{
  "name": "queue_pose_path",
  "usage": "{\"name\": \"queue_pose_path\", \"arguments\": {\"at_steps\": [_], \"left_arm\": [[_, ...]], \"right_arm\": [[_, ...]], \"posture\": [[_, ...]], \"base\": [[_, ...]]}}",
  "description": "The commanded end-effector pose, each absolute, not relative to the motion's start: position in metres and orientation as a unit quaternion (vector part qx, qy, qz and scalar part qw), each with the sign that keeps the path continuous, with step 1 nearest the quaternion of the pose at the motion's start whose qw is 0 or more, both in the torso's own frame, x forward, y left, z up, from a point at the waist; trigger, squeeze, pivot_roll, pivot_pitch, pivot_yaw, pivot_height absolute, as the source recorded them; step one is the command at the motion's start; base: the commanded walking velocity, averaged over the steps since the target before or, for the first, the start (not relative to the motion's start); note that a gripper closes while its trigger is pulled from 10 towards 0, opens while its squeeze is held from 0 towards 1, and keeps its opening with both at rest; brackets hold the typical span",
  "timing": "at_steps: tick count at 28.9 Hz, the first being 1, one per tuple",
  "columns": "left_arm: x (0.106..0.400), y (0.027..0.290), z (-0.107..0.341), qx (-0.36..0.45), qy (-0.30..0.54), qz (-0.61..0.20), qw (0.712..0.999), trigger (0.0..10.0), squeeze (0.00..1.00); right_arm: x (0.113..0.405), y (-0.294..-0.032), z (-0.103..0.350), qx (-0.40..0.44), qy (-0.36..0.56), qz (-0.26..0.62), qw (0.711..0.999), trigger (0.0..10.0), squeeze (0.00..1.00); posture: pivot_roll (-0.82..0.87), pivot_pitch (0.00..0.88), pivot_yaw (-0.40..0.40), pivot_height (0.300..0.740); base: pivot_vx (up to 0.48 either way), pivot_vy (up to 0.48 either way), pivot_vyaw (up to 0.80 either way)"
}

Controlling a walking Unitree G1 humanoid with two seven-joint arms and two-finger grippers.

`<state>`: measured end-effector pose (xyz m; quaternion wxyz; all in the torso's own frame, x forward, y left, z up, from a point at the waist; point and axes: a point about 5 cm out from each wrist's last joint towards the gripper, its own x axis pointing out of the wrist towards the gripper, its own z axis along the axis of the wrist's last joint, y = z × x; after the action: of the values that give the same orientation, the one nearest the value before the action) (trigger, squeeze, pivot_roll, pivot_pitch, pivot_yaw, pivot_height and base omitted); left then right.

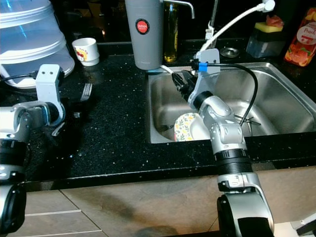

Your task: Kitchen organization

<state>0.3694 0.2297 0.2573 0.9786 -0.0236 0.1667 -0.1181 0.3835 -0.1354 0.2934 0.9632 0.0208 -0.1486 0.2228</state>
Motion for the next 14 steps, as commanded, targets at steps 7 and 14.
{"name": "queue_pose_path", "arguments": {"at_steps": [7, 14], "left_arm": [[0.366, 0.206, 0.253, -0.037, 0.159, -0.187, 0.969, 0.0, 0.00], [0.354, 0.161, 0.296, -0.094, -0.020, -0.351, 0.931, 0.0, 0.00]], "right_arm": [[0.383, -0.137, 0.300, 0.043, -0.157, 0.216, 0.963, 10.0, 0.00], [0.385, -0.143, 0.308, 0.077, -0.173, 0.191, 0.963, 10.0, 0.00]], "posture": [[0.06, 0.125, 0.059, 0.740], [0.06, 0.121, 0.058, 0.740]], "base": [[0.000, 0.000, 0.00], [0.000, 0.000, 0.00]]}}
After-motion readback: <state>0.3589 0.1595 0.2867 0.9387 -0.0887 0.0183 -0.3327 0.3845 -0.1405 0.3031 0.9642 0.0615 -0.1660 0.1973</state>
